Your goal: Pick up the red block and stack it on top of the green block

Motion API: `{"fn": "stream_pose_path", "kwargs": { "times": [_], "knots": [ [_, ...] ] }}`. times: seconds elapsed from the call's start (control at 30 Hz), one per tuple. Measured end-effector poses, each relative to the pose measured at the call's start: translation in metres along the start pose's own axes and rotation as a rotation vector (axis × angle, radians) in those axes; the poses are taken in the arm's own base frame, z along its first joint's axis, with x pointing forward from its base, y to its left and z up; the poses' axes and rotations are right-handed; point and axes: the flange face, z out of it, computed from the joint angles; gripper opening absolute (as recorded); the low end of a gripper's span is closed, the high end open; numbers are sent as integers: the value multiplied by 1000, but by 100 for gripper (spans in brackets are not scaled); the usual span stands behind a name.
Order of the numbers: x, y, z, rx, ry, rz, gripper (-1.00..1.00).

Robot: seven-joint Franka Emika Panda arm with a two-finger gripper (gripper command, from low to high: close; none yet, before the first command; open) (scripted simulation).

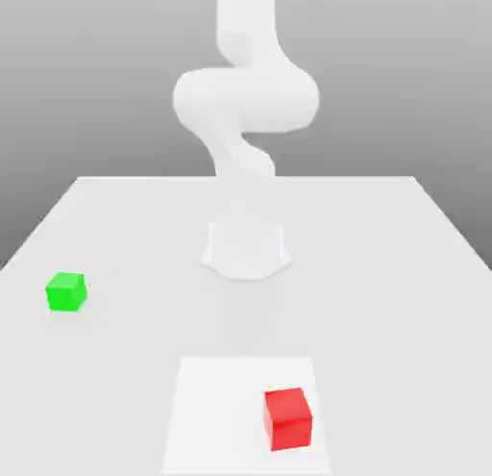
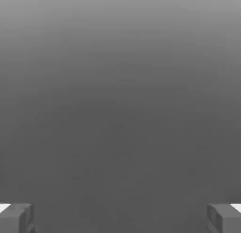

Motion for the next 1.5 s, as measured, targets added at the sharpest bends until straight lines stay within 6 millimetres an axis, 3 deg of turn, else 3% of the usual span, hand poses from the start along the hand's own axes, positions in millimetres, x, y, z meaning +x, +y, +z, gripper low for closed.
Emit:
{"fn": "stream_pose_path", "kwargs": {
  "times": [0.23, 0.47, 0.73, 0.93, 0.97, 1.2, 1.37, 1.43, 1.5],
  "knots": [
    [-36, 15, 148, -148, -166, -48, 0],
    [-101, 59, 272, -288, -331, -98, 0],
    [-200, 136, 373, -444, -524, -157, 0],
    [-241, 176, 427, -467, -551, -163, 0],
    [-244, 179, 432, -467, -551, -163, -100],
    [-244, 179, 431, -467, -551, -163, -100],
    [-219, 155, 392, -467, -551, -163, -100],
    [-190, 175, 381, -498, -521, -80, -100],
    [-152, 217, 369, -544, -474, 59, -100]
  ]
}}
